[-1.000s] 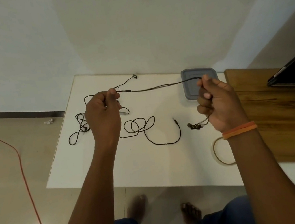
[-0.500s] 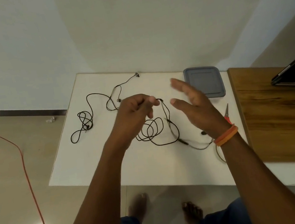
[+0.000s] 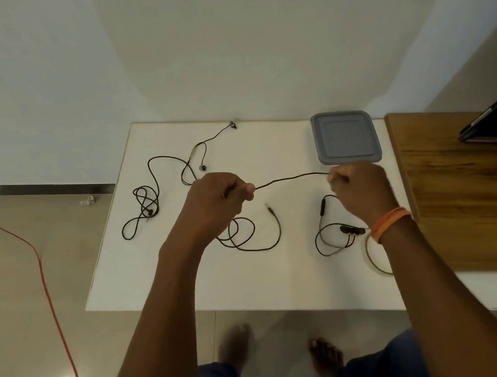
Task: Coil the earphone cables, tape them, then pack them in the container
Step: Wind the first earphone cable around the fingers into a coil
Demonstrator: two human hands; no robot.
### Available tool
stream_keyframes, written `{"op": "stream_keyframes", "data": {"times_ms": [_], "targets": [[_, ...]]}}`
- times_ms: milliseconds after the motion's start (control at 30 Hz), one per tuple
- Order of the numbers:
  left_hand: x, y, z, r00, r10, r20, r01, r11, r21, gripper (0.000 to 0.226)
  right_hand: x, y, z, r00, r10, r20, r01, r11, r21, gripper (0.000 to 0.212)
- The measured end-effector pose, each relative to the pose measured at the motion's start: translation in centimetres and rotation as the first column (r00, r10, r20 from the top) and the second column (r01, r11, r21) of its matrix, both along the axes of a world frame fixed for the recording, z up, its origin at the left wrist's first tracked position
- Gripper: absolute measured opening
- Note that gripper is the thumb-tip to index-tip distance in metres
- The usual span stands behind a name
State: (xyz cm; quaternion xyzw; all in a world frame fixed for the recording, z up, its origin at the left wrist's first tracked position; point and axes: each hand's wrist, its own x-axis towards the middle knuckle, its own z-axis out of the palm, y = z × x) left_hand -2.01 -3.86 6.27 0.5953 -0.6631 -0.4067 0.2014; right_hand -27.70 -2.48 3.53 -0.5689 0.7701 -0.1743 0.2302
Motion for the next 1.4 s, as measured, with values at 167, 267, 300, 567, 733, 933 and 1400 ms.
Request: {"op": "stream_keyframes", "data": {"times_ms": [167,267,300,567,733,933,1400], "targets": [[-1.3,0.3,0.7,0.995,-0.038,-0.094,0.035,0.999,-0.029,0.026,5.1,0.4,2.5,0.828,0.395,0.399,-0.395,0.915,-0.086,0.051],[-1.4,0.2,0.6,0.994,-0.053,-0.093,0.050,0.998,-0.039,0.024,6.7,0.8,2.5,0.810,0.494,0.317,-0.437,0.868,-0.238,0.020],[-1.3,0.2,0.6,0.995,-0.052,-0.088,0.050,0.998,-0.023,0.022,6.6,0.7,2.3,0.832,0.491,0.259,-0.427,0.864,-0.268,0.017],[-0.3,0.0,0.3,0.997,-0.060,0.045,0.059,0.998,0.035,0.020,1.9,-0.1,0.8,0.993,0.110,0.035,-0.101,0.976,-0.195,0.018],[-1.7,0.5,0.5,0.993,-0.113,0.028,0.113,0.994,0.001,0.021,4.9,0.4,1.5,0.852,0.468,0.233,-0.468,0.882,-0.059,0.062],[-1.4,0.3,0.5,0.994,-0.108,0.031,0.109,0.994,-0.012,0.021,6.1,0.4,2.0,0.820,0.539,0.192,-0.477,0.829,-0.290,0.017],[-1.0,0.4,0.1,1.000,0.006,-0.018,-0.005,0.999,0.034,0.018,4.1,0.2,1.2,0.918,0.360,0.169,-0.324,0.924,-0.205,0.034]]}}
